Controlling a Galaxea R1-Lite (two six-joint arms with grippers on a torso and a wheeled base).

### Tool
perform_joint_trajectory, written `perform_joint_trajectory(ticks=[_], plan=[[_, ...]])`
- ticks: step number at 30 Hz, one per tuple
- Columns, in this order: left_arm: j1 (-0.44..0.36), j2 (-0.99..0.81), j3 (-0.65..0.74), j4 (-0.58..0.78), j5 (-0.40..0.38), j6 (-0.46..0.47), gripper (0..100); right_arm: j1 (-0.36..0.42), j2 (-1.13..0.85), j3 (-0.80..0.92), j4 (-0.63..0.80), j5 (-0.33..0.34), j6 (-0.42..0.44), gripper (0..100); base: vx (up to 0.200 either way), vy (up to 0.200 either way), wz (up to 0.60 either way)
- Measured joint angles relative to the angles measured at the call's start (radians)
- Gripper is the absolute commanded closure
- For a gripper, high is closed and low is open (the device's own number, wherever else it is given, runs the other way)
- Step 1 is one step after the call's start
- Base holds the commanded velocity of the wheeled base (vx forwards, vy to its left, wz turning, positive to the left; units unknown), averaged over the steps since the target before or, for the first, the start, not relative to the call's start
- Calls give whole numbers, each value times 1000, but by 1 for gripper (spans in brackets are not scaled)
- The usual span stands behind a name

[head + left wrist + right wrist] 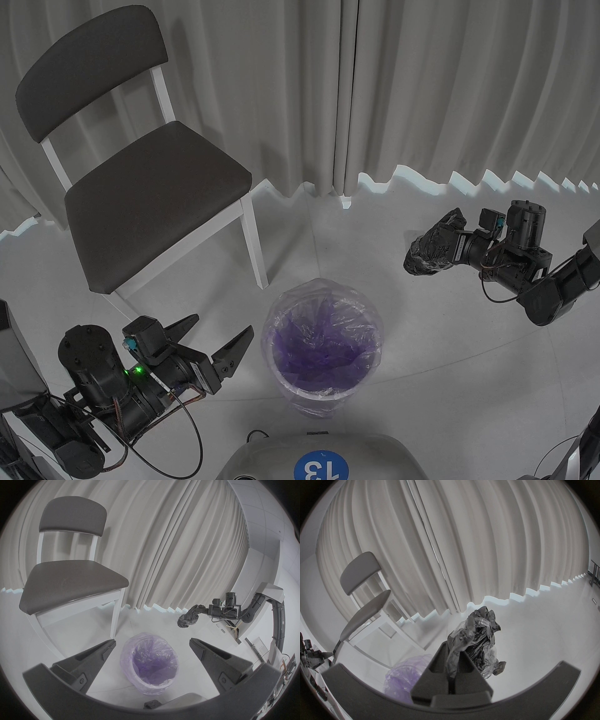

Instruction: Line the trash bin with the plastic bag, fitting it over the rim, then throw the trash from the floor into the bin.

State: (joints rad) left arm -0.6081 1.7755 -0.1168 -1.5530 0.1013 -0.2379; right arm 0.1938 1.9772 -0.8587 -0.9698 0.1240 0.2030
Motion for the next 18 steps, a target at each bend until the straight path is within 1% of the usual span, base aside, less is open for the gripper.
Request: perform_joint_trajectory(ticks=[6,9,14,18], plan=[[0,7,13,0,1,0,0,67,-7,56,-70,-9,-4,100,0,0,0],[2,12,14,0,1,1,0,114,-22,104,-100,-9,-13,100,0,0,0],[2,26,17,0,3,1,0,198,-43,184,-160,-10,-53,100,0,0,0],[0,44,20,0,4,1,0,267,-49,237,-213,-17,-62,100,0,0,0]])
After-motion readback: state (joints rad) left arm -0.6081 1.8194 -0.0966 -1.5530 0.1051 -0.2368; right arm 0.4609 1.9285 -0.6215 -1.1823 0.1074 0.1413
